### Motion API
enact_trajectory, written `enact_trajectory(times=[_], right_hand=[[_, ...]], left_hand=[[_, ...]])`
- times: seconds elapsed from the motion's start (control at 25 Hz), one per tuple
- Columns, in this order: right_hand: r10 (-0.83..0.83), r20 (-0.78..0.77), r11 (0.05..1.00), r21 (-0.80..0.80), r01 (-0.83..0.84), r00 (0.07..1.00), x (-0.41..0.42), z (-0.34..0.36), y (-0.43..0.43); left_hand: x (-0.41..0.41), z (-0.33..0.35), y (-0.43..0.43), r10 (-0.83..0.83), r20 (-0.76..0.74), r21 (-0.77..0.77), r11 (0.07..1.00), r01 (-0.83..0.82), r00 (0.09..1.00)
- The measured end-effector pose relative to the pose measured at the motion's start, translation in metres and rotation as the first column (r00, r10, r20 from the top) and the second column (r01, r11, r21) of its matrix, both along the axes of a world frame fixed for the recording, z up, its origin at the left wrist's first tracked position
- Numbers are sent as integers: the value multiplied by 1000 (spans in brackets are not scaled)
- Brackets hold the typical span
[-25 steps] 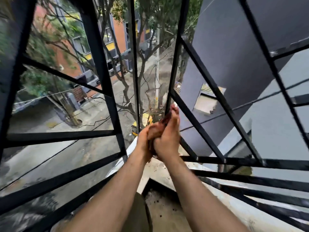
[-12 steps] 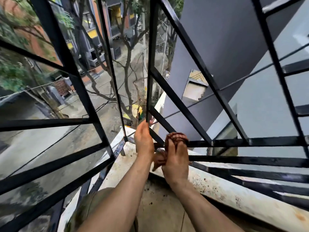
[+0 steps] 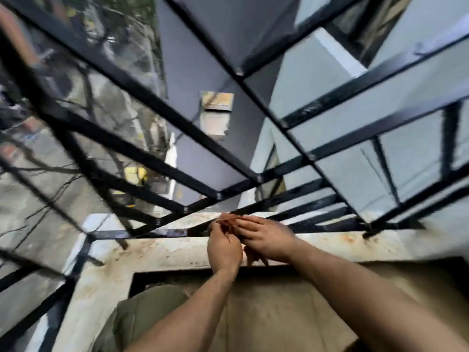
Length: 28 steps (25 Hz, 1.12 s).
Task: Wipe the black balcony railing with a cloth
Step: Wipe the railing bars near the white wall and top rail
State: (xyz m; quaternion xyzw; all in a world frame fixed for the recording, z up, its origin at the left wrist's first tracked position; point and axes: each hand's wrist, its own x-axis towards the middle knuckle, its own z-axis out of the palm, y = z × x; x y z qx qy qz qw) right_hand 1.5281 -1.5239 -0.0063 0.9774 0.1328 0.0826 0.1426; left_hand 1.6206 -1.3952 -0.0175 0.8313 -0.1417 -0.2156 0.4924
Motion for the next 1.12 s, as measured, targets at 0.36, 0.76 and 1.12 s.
enact_trajectory(times=[0.36,0.76,1.12], right_hand=[[-610,126,783,249,570,782,-329,-5,-187],[-989,101,137,894,427,105,-406,-82,-248],[-920,-374,-68,444,893,117,-415,-66,-296]], left_hand=[[-220,-18,-167,-838,436,203,447,871,328],[-374,-57,-314,-925,300,485,359,797,234],[-370,-38,-325,-925,339,590,352,727,173]])
